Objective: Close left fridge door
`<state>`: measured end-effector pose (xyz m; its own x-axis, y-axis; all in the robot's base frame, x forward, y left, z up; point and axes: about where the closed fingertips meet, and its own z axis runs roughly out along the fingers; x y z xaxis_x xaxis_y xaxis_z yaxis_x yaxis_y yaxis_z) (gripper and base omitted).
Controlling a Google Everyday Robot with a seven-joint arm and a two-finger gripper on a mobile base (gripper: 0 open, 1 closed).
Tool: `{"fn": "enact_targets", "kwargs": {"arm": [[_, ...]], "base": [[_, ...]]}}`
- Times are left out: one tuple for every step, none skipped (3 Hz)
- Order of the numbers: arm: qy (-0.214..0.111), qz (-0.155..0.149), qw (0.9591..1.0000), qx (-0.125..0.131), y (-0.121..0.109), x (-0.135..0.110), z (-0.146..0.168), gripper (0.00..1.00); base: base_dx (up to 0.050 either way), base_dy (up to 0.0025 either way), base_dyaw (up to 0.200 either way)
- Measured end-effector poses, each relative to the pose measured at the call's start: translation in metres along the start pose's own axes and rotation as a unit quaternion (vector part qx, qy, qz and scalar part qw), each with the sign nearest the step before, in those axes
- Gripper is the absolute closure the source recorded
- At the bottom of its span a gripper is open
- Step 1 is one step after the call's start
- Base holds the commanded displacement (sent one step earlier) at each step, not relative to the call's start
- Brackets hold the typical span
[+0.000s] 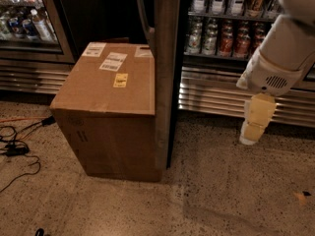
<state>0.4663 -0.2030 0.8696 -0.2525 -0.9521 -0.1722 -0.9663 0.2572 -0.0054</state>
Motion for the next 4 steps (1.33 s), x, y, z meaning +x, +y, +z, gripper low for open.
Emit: {"fn": "enact_targets", "kwargs": {"arm": [[0.020, -0.002, 0.9987, -0.048, 0.003, -0.003, 0.047, 0.00], [0.020, -0.002, 0.9987, -0.047, 0.003, -0.003, 0.047, 0.00], [0.008, -0.014, 0.9982, -0.057, 0.052, 0.007, 0.075, 0.00], [0.009, -0.015, 0.9982, -0.057, 0.053, 0.006, 0.075, 0.00]], "base": [[0.000, 0.00000, 0.000], [0.000, 0.00000, 0.000], [0.000, 0.00000, 0.000], [0.000, 0.00000, 0.000]]}}
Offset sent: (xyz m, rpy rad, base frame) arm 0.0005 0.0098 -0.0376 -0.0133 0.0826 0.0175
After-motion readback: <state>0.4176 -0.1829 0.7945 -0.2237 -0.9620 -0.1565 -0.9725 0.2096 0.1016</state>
